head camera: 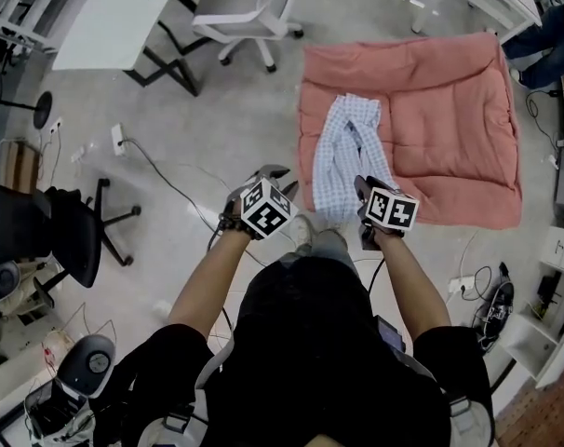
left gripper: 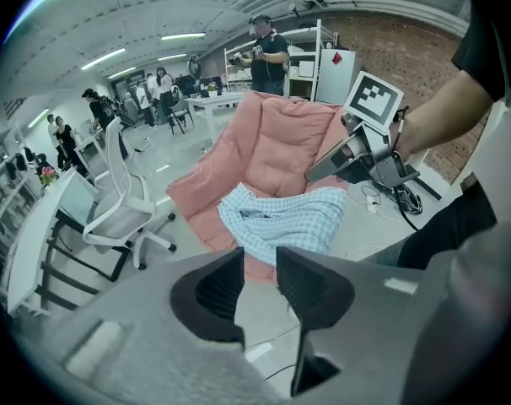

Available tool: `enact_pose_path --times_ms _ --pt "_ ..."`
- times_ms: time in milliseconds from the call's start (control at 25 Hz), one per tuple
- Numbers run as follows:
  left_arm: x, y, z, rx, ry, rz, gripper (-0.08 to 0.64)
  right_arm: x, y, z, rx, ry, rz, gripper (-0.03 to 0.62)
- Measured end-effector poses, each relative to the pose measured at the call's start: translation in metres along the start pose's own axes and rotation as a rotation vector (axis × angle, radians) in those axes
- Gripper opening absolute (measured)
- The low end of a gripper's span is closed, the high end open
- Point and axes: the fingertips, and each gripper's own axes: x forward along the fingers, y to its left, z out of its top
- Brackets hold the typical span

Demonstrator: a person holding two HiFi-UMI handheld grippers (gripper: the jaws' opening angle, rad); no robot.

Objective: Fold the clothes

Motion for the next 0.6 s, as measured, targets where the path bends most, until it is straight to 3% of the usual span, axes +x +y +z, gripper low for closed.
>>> enact_pose_path --times_ms 240,400,600 --pt "0.041 0.032 0.030 -0.026 0.024 -0.020 0.127 0.035 -0.024 0.043 0.006 0.025 0.023 0.133" --pt "0.074 0.051 0.057 -0.031 0.033 -0.023 0.127 0.056 -0.041 0.073 -0.058 0.042 0.035 0.133" --pt "0.116 0.080 0.080 -0.109 0.019 -0.010 0.129 0.075 -0.068 0.109 -0.111 0.034 0.021 0.133"
